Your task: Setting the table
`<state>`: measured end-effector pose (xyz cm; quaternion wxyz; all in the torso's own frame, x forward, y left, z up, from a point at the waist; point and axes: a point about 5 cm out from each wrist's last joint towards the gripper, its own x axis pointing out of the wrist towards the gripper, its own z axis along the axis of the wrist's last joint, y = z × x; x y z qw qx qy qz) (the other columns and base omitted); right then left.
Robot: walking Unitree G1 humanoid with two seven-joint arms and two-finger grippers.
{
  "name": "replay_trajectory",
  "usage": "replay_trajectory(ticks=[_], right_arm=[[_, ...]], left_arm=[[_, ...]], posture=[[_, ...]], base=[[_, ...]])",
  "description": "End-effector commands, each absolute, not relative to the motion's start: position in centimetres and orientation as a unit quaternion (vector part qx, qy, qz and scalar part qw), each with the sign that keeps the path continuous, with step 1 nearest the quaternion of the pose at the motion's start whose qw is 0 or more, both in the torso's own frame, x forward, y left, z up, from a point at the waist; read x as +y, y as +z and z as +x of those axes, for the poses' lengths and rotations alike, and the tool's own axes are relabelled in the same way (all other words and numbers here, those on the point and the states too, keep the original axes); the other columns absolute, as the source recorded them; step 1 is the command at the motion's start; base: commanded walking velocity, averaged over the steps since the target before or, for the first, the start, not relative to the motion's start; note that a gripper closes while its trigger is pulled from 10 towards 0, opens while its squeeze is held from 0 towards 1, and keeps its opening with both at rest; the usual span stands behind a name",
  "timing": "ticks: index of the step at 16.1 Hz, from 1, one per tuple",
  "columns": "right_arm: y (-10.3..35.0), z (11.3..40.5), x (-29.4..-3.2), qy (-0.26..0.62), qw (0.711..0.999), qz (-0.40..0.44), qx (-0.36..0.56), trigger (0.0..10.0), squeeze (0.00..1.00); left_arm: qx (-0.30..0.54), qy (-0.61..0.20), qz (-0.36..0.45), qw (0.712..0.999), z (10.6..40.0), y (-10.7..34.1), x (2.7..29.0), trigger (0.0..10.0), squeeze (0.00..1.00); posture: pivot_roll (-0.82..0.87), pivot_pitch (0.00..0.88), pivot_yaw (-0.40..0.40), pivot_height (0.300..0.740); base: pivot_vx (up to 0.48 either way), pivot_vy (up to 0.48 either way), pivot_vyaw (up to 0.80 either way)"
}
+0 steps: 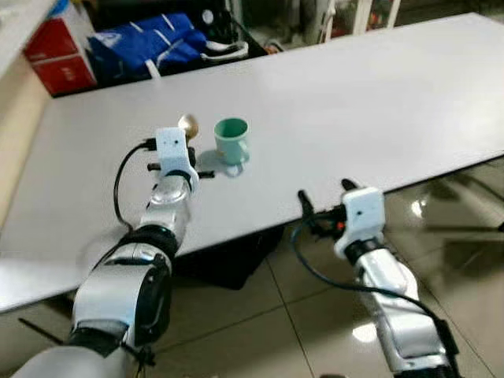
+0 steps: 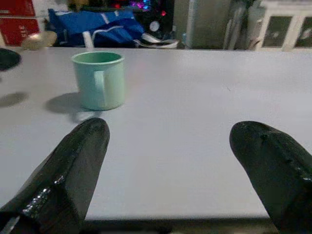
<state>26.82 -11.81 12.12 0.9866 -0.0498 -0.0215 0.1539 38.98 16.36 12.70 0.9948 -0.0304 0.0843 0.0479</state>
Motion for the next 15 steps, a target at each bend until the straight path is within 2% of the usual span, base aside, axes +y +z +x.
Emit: replay_trajectory(ticks=[1,5,14,15], right_arm=[[12.6,26.6,-11.3,0.176,0.983,-0.049,-0.026,10.0,0.0],[13.0,25.2,-12.4,0.245,0.968,-0.06,-0.001,10.0,0.0],[12.6,24.4,-12.3,0.266,0.962,-0.056,0.023,10.0,0.0],[12.6,24.2,-12.3,0.273,0.96,-0.056,0.023,10.0,0.0]], left_arm=[[0.079,0.055,-0.027,0.995,39.1,13.0,16.5,0.0,0.0],[0.078,0.071,-0.027,0.994,39.1,13.1,16.6,0.0,0.0],[0.081,0.124,-0.032,0.988,39.0,13.1,17.6,0.0,0.0],[0.089,0.156,-0.055,0.982,38.8,12.7,17.9,0.0,0.0]], posture=[[-0.28,0.032,0.124,0.74],[-0.29,0.028,0.12,0.74],[-0.29,0.017,0.12,0.74],[-0.29,0.017,0.118,0.74]], base=[[0.0,0.0,0.0],[0.0,0.0,0.0],[0.0,0.0,0.0],[0.0,0.0,0.0]])
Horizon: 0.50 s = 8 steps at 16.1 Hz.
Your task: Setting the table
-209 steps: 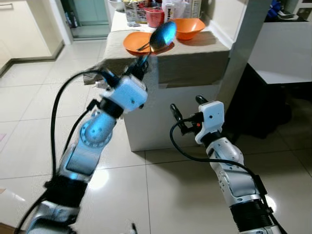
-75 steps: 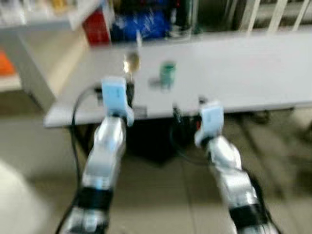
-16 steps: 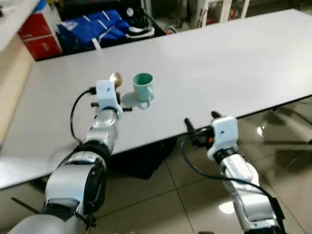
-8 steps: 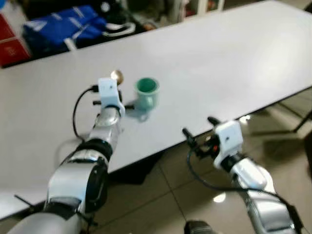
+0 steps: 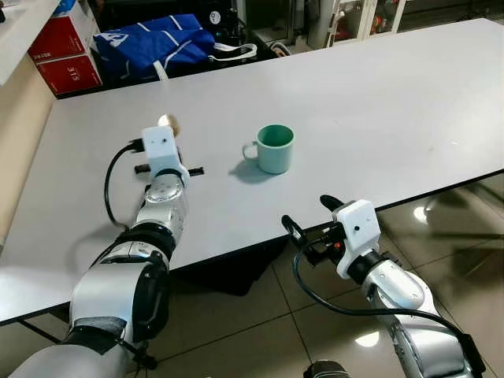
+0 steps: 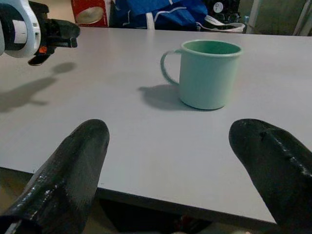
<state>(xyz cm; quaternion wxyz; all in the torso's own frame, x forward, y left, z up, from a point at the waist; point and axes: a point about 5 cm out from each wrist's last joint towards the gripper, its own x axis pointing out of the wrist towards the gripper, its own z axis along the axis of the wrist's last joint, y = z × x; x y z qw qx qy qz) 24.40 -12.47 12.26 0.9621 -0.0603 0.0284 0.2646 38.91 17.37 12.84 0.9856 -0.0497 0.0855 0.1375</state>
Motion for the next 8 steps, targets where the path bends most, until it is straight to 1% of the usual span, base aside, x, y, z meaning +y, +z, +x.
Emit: replay_trajectory(ticks=[1,4,8], right_arm=[[12.7,24.2,-12.5,0.275,0.959,-0.058,0.024,10.0,0.0],[12.9,24.2,-12.6,0.276,0.959,-0.06,0.025,10.0,0.0],[12.9,24.0,-12.5,0.277,0.959,-0.058,0.027,10.0,0.0]], left_arm=[[0.107,0.161,-0.063,0.979,38.4,11.7,17.5,0.0,0.0],[0.144,0.151,-0.08,0.975,37.7,10.0,16.7,0.0,0.0],[0.172,0.142,-0.074,0.972,37.1,8.8,16.2,0.0,0.0]], posture=[[-0.29,0.018,0.113,0.74],[-0.29,0.024,0.105,0.74],[-0.3,0.034,0.109,0.74]], base=[[0.0,0.0,0.0],[0.0,0.0,0.0],[0.0,0.0,0.0]])
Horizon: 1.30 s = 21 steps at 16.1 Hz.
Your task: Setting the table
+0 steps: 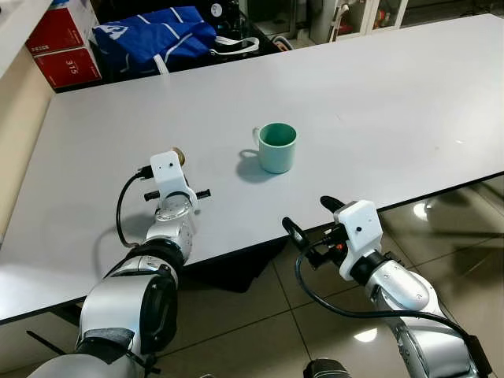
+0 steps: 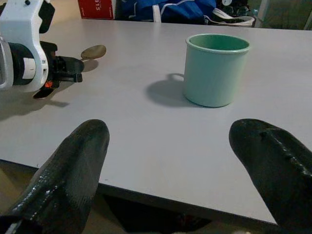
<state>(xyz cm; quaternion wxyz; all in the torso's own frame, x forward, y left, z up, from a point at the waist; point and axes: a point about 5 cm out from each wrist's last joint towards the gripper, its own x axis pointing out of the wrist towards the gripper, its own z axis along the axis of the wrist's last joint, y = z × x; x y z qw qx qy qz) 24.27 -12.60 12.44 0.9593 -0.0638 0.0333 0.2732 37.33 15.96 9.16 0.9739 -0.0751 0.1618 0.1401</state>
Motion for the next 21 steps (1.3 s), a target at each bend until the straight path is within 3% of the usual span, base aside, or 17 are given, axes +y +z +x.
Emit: replay_trajectory(ticks=[1,7,8,11,12,13,21], right_arm=[[12.8,23.9,-12.5,0.276,0.959,-0.056,0.03,10.0,0.0],[12.6,23.9,-12.1,0.278,0.958,-0.052,0.033,10.0,0.0],[12.6,23.9,-12.1,0.278,0.959,-0.052,0.034,10.0,0.0],[12.5,23.9,-12.2,0.277,0.959,-0.052,0.035,10.0,0.0],[12.5,24.0,-12.2,0.276,0.959,-0.052,0.035,10.0,0.0],[12.5,24.0,-12.2,0.276,0.959,-0.052,0.035,10.0,0.0],[12.4,23.9,-12.4,0.275,0.959,-0.056,0.039,10.0,0.0]], left_arm=[[0.177,0.152,-0.069,0.97,36.9,8.5,16.3,0.0,0.0],[0.193,0.144,-0.052,0.969,36.3,7.4,15.9,0.0,0.0],[0.195,0.144,-0.05,0.969,36.2,7.3,15.9,10.0,0.0],[0.204,0.134,-0.045,0.969,36.1,7.1,15.8,10.0,0.0],[0.206,0.129,-0.048,0.969,36.1,7.0,15.8,10.0,0.93],[0.209,0.121,-0.05,0.969,36.1,6.9,15.6,10.0,1.0],[0.23,0.103,-0.031,0.967,35.8,6.3,15.5,10.0,1.0]], posture=[[-0.3,0.034,0.109,0.74],[-0.29,0.042,0.113,0.74],[-0.28,0.041,0.113,0.74],[-0.28,0.042,0.112,0.74],[-0.28,0.042,0.111,0.74],[-0.28,0.042,0.111,0.74],[-0.28,0.044,0.108,0.74]], base=[[0.0,0.0,0.0],[0.0,0.0,0.0],[0.0,0.0,0.0],[0.0,0.0,0.0],[0.0,0.0,0.0],[0.0,0.0,0.0],[0.0,0.0,0.0]])
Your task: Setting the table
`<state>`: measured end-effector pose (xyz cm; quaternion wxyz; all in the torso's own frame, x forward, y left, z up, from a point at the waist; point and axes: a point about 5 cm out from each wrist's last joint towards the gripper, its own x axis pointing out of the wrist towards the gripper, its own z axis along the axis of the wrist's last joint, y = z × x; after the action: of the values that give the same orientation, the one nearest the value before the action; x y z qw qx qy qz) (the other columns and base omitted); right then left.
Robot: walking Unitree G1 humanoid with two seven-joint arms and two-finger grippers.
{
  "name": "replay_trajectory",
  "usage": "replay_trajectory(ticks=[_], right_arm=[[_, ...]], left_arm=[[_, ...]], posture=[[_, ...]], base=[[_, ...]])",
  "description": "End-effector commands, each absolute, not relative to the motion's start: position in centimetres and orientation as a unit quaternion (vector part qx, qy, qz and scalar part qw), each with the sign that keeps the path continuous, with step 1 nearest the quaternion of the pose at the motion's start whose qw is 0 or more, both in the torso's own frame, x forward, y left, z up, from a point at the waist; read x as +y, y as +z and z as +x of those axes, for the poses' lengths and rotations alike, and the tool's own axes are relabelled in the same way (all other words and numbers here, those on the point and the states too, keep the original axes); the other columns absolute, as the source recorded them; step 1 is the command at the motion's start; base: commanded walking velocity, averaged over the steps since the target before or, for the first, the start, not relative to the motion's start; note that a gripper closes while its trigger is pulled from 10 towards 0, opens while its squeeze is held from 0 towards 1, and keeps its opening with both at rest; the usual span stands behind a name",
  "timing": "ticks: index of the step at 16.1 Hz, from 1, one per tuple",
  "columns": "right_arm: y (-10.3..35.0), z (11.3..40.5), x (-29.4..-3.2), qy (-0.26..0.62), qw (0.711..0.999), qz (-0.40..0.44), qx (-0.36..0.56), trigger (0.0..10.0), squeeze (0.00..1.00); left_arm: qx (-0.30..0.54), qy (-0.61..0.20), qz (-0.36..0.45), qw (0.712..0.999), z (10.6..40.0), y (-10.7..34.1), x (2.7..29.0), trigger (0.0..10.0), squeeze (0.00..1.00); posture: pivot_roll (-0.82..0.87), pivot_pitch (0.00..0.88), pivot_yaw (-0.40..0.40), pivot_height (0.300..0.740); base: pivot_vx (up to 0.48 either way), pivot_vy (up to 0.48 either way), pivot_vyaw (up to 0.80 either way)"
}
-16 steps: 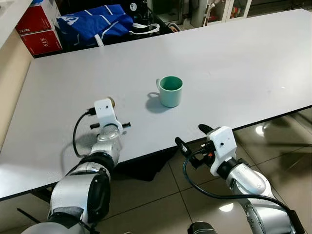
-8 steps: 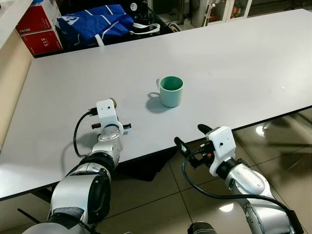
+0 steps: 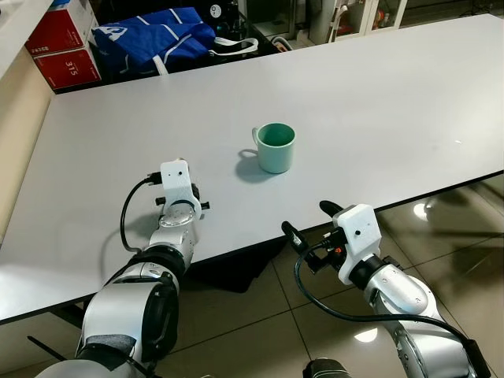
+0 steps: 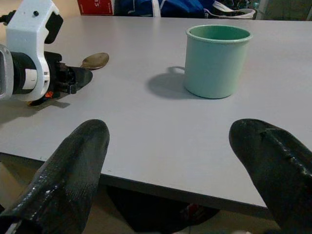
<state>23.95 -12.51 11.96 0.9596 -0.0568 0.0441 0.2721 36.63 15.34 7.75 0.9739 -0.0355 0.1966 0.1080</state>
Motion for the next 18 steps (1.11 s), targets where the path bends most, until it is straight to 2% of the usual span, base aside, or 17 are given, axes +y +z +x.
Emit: replay_trajectory(ticks=[1,13,18], right_arm=[[12.4,23.9,-12.3,0.275,0.959,-0.056,0.039,10.0,0.0],[12.3,24.0,-12.3,0.275,0.959,-0.06,0.04,10.0,0.0],[12.2,24.2,-12.3,0.276,0.958,-0.063,0.04,10.0,0.0]], left_arm=[[0.233,0.1,-0.032,0.967,35.7,6.1,15.4,10.0,1.0],[0.252,0.073,0.013,0.965,35.2,5.4,16.1,10.0,1.0],[0.254,0.091,0.034,0.962,35.0,5.3,17.5,10.0,1.0]], posture=[[-0.28,0.045,0.108,0.74],[-0.28,0.033,0.101,0.74],[-0.27,0.02,0.097,0.74]], base=[[0.0,0.0,0.0],[0.0,0.0,0.0],[0.0,0.0,0.0]])
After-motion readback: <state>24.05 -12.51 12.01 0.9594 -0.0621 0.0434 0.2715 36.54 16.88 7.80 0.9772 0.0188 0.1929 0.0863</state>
